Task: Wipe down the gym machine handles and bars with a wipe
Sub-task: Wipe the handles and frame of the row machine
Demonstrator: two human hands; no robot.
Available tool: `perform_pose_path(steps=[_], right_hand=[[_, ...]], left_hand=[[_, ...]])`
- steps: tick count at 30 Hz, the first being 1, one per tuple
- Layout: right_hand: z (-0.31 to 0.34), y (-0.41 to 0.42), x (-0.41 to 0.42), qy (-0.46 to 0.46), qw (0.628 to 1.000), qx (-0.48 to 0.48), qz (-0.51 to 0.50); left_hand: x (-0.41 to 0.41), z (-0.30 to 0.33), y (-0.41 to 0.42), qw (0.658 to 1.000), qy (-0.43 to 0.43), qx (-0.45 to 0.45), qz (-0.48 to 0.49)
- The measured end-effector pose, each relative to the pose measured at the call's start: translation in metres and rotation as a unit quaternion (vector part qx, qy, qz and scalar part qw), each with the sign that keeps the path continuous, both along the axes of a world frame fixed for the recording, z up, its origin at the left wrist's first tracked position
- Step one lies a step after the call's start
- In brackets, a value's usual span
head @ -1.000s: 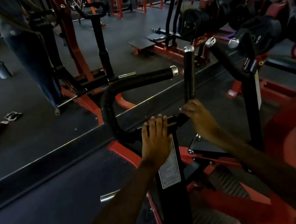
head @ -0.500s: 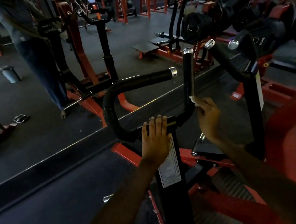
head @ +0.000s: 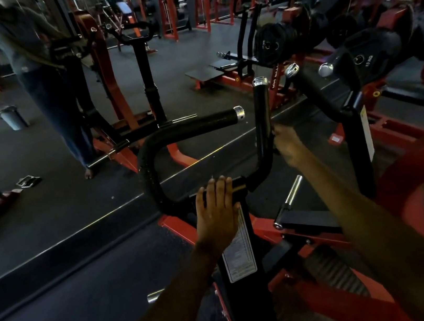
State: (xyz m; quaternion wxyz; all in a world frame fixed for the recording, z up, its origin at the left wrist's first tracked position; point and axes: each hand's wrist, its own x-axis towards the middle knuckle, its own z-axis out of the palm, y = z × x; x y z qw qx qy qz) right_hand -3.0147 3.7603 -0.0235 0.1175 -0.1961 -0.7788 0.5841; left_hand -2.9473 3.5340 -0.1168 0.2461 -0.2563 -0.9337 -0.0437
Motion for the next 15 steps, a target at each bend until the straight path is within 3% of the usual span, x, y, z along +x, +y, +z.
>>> perform_pose_path(steps=[2,5,9,15], right_hand=[[-0.006,-0.003,0.020,-0.027,0.994,-0.091,0.062],[0.025,0.009,-0.001,-0.025,0.988,-0.109,0.107],[0.063,0.026,-0.048,0.051,0.985,-0.158,0.042],[0.010,0.007,0.000,0.022,0.975,-0.177,0.135]], left_hand=[[0.000,-0.001,-0.001,1.000,0.003,-0.002,-0.001],[-0.001,-0.002,0.000,1.000,0.005,-0.010,0.004],[-0.002,-0.002,0.000,1.000,0.007,-0.003,0.006],[-0.002,-0.004,-0.001,1.000,0.027,-0.012,0.003]])
